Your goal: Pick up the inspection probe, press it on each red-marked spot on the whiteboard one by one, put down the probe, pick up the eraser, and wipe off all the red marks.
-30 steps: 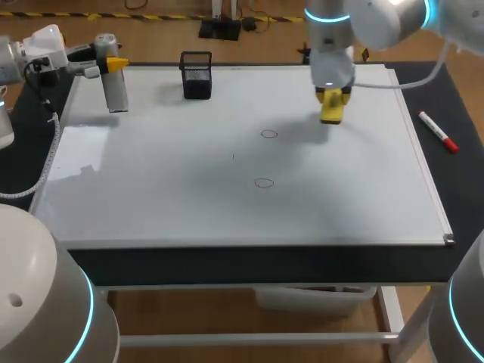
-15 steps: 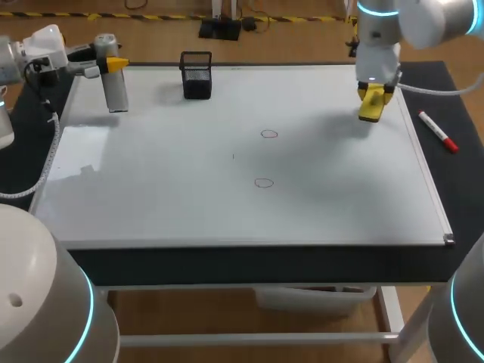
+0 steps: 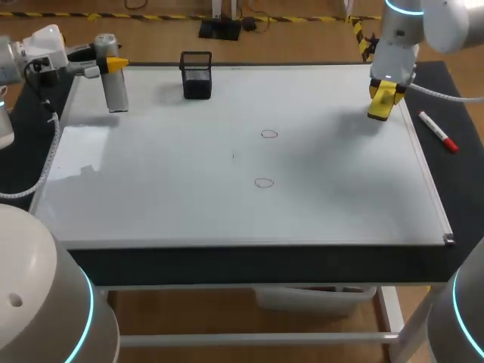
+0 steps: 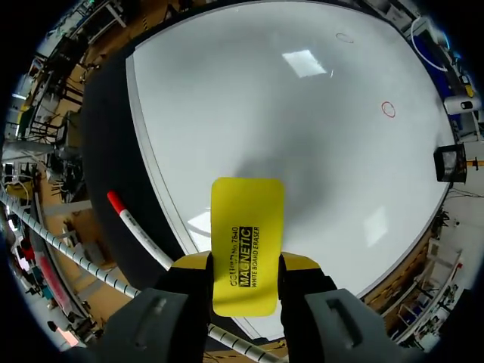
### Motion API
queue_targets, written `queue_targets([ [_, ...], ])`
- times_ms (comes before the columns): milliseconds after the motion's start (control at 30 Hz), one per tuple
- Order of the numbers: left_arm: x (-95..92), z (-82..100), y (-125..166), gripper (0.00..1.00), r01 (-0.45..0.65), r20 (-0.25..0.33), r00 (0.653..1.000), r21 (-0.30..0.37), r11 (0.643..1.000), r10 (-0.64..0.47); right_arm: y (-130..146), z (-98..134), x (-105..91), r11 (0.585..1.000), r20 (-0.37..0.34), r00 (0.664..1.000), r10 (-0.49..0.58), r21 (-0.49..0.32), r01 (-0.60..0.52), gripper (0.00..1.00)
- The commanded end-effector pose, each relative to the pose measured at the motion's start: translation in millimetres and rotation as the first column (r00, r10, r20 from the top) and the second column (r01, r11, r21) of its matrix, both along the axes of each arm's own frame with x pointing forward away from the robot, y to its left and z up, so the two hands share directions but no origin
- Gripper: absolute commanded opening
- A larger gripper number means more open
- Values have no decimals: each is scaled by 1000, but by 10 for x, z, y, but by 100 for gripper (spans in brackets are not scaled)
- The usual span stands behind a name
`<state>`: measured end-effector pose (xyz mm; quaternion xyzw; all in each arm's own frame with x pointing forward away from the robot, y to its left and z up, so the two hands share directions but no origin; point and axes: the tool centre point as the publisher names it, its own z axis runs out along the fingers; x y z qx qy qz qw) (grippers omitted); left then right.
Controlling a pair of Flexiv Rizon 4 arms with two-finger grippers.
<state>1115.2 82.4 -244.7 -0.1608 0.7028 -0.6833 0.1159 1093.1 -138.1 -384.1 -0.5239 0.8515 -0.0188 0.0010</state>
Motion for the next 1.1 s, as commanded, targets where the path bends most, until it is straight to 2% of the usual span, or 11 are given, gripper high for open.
queue_targets([
  [33, 6, 5, 0, 0, 1, 2, 1000, -1, 1000, -1, -5, -3, 57, 1000, -10, 1000, 0, 1, 0, 0],
  [600, -23, 11, -24, 0, 10, 5, 1000, 1, 1000, -10, -5, 2, 61, 1000, -16, 1000, -8, 2, 8, 0],
  [833, -250, 53, -297, 0, 104, 8, 995, 7, 995, -104, -5, 2, 61, 1000, -16, 1000, -8, 2, 8, 0],
  [1100, -525, 74, -834, 0, 240, -12, 971, 6, 971, -240, -5, 2, 61, 1000, -16, 1000, -8, 2, 8, 0],
])
